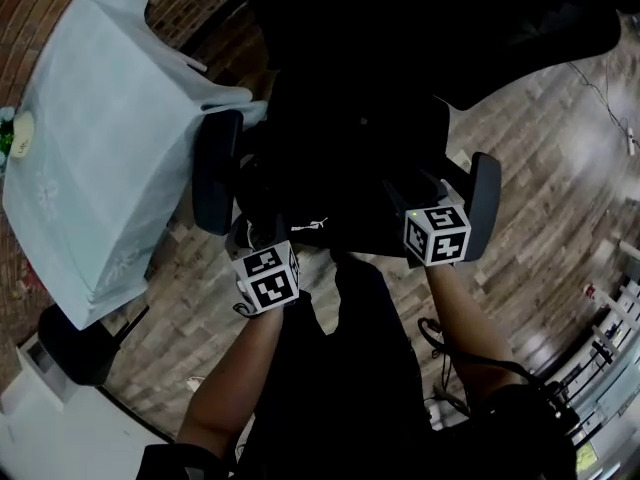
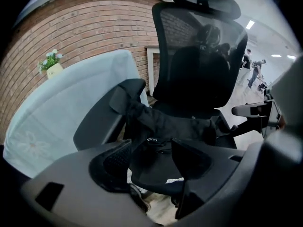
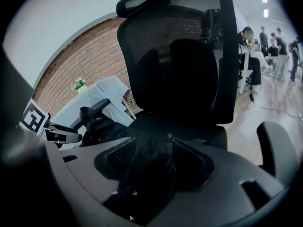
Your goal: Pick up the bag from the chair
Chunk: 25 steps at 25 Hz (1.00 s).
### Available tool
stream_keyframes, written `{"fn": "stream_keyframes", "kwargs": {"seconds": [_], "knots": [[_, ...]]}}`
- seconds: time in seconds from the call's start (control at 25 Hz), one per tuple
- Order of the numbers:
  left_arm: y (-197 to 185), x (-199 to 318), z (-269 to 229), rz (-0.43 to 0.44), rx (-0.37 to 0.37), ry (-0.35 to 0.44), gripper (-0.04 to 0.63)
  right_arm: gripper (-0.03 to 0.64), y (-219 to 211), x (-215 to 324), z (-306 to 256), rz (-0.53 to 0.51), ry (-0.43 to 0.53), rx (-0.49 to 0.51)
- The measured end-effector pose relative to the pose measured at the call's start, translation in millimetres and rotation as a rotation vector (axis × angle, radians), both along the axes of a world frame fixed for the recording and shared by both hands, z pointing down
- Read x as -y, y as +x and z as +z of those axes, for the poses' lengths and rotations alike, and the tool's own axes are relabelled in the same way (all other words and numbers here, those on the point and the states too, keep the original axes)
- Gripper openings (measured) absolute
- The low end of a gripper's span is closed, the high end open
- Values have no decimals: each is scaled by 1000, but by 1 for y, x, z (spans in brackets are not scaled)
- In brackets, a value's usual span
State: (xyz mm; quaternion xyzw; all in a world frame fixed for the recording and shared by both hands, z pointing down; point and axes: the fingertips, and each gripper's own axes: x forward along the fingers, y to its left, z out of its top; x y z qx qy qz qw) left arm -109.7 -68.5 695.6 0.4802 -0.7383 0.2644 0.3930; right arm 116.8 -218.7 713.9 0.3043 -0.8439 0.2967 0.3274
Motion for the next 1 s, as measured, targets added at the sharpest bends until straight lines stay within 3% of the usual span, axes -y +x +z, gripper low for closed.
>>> {"fn": "stream_keyframes", "kwargs": {"seconds": [0.2,0.32,0.44,0.64,1.0], "knots": [[-10,-3,41,7,20,-31,299,270,0,-3,49,31,-61,-23],[-7,-3,58,51,32,-41,369,290,0,-8,78,57,-113,-38],[-15,-8,71,17,69,-55,388,304,-2,-12,103,80,-164,-41],[-15,1,82,32,101,-28,390,316,-2,-12,137,104,-221,-56],[-15,19,87,78,58,4,376,309,-3,-2,168,170,-245,-104]]}}
